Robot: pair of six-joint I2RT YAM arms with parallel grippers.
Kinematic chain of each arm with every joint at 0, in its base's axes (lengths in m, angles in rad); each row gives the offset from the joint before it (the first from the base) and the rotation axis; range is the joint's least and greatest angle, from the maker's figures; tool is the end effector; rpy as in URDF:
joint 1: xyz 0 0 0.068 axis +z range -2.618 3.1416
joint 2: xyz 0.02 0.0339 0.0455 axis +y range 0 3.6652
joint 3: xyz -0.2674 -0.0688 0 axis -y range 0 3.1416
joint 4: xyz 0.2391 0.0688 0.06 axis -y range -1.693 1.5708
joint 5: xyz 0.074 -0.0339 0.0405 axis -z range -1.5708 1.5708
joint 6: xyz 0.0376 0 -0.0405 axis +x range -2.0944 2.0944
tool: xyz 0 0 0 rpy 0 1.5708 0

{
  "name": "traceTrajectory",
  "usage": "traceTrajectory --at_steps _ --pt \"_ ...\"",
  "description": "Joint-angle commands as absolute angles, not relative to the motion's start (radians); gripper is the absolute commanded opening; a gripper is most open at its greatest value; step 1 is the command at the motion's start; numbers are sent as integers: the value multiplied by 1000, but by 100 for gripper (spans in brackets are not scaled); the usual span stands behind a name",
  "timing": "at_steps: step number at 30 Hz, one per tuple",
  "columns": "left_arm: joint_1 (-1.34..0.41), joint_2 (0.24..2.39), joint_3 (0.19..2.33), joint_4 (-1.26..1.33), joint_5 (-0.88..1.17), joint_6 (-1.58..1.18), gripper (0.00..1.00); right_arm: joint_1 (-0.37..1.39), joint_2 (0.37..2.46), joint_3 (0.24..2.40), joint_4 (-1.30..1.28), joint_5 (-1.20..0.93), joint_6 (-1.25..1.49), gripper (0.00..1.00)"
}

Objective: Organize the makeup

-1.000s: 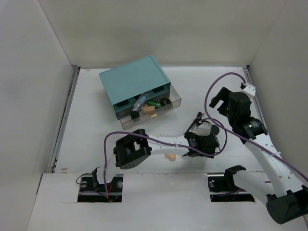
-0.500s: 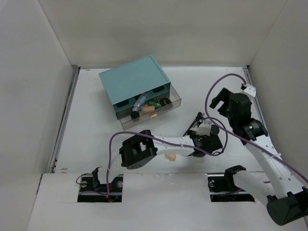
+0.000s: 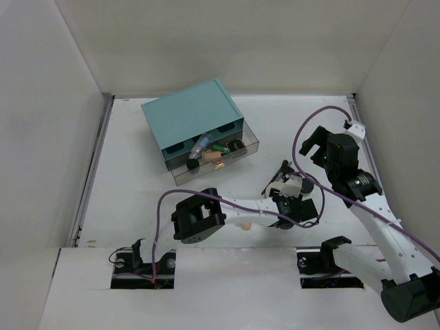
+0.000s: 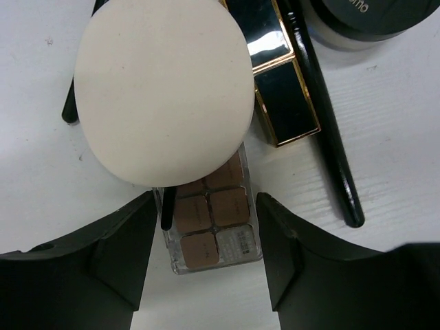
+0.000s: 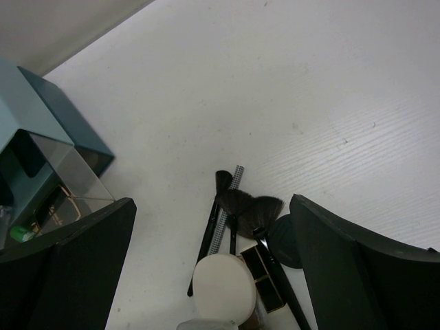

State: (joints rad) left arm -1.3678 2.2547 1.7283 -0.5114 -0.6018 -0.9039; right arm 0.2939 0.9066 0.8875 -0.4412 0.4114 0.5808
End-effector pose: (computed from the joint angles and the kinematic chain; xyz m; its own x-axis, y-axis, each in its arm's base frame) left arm 0.1175 -0.4650 0.1621 -0.6962 0.1698 -0.6974 0.3271 0.9399 -0.0976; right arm 0.1886 0.0414 0.3313 -0.3130 0.4307 -0.8465 0.2980 0.8908 0.3431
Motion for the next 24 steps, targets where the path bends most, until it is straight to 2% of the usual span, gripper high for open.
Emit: traceTrajectory --at_steps 1,9,13,24 --pt "-1378 2191 1634 -603 -586 -908 48 286 891 893 -391 425 591 100" --pt "-1395 1974 1459 -621 -594 -838 42 286 882 890 -380 422 588 100" --pt "-1391 1898 1416 -624 -586 -798 31 286 879 884 -376 422 588 100" --pt "-1386 1770 1439 -664 -568 -643 32 286 874 884 -376 422 583 100"
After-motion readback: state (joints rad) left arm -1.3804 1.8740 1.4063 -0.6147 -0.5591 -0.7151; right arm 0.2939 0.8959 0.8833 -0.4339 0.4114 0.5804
